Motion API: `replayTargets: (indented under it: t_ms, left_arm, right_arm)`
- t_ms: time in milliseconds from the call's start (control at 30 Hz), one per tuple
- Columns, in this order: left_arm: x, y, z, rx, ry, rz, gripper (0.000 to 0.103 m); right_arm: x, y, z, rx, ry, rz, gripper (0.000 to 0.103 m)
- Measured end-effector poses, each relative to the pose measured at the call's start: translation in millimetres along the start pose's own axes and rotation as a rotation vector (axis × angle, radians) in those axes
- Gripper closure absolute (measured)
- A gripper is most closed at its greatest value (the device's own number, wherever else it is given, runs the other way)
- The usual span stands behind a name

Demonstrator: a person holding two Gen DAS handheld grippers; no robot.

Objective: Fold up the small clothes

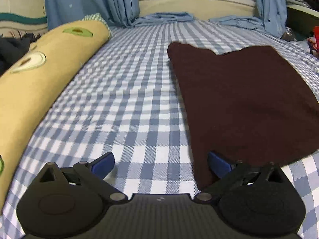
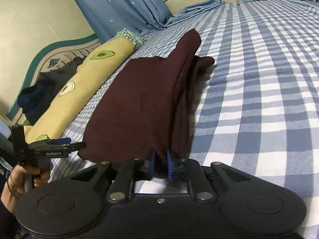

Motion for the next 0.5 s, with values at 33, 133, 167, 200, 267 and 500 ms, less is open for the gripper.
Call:
replayTargets:
  t_ms: [33, 133, 167, 200, 267, 500]
  left_arm:
    - [-1, -3, 1, 0.004, 0.001, 0.001, 0.004]
    - [-8, -19, 4, 0.035, -0.03, -0.002, 0.004]
    - [-11, -24, 7, 0.044, -0.056, -0.011, 0.004]
    - [-13, -29, 8, 0.051, -0.083, -0.02, 0.004]
    - [-19, -38, 12, 0.067, -0.137, -0.03, 0.003]
    - [-40, -58, 16, 0.089, -0.222, 0.003, 0.003]
  right_arm:
    - [0, -4, 2, 0.014, 0.009, -0.004, 0.055]
    - [9, -20, 30, 0.087, 0.048, 0.016, 0.047]
    - [12, -19, 44, 0.102, 0.036, 0.005, 0.047]
    - [15, -14, 59, 0.114, 0.014, -0.015, 0.047]
    - [23, 4, 88, 0.131, 0.013, -0.009, 0.047]
    - [68, 111, 144, 0.104, 0.202, 0.012, 0.048]
Point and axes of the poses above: each gripper's, at about its wrist camera, not at the fingertips, and y roughly the way its jaws point, x to its right, z to its top, the point moved 5 cm from there along y, roughly the way its jaws point, and after that the axes turned 12 degrees about x, right-handed, at the moved point
